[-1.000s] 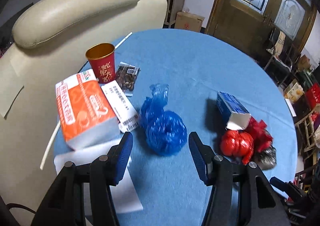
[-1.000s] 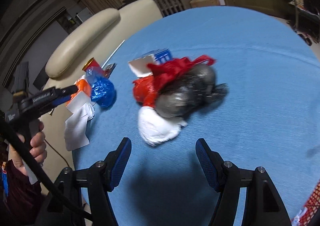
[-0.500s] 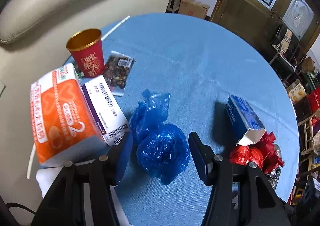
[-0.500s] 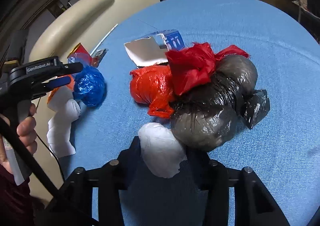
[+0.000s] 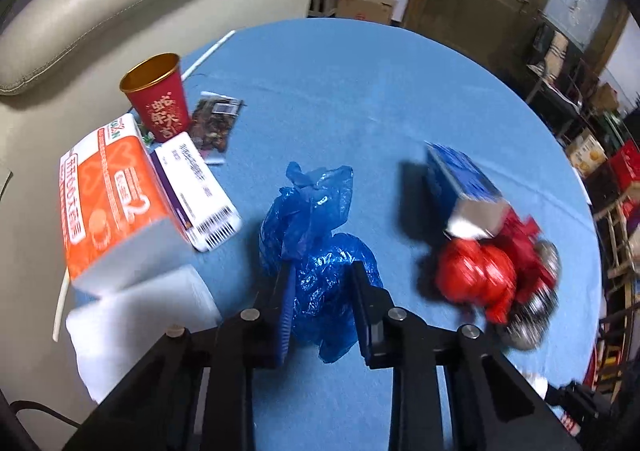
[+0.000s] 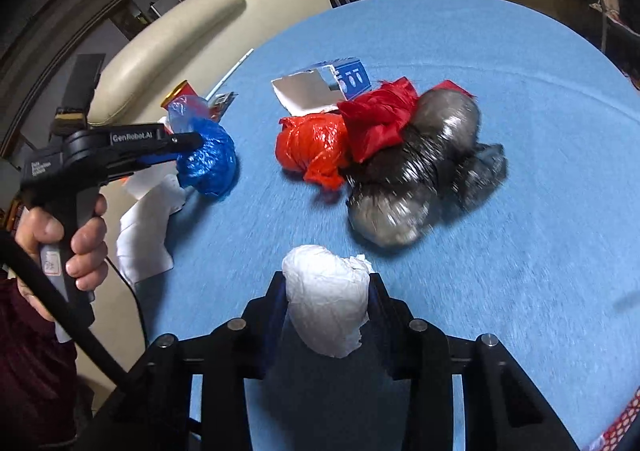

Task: Collect trash
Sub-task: 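Grasp the white plastic bag with the right tool while the left tool grasps the blue bag, then lift the white bag with the right tool while the left tool holds the blue bag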

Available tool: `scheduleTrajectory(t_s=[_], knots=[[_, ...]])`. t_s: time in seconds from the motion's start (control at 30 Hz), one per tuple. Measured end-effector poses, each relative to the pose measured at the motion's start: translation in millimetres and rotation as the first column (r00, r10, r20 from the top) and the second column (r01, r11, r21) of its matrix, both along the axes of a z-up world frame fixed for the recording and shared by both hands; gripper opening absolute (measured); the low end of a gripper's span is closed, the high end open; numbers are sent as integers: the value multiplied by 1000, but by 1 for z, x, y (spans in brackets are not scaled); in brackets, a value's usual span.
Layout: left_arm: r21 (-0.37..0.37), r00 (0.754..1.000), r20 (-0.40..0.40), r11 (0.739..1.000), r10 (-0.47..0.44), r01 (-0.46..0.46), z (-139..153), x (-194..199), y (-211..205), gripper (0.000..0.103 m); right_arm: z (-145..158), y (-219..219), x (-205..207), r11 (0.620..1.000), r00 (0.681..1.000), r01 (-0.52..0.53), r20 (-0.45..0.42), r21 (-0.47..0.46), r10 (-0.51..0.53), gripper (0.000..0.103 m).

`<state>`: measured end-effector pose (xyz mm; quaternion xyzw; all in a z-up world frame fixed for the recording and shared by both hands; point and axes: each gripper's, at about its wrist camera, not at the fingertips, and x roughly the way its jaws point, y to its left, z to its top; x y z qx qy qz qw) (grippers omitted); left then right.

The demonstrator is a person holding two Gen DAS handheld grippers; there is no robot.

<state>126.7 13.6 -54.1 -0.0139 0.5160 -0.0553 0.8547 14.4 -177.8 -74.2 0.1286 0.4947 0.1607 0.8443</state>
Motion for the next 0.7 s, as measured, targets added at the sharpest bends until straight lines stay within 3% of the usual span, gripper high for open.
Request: scheduleTrajectory(t_s=[0.4, 0.7], knots=[[53, 972, 22, 971, -236, 234, 11, -101, -72, 28, 6, -58, -34, 991, 991, 131, 29, 1, -131, 42], [154, 959, 56, 951, -279, 268, 7, -117, -98, 28, 0, -71, -37, 983, 983, 180, 45, -49, -178, 42]])
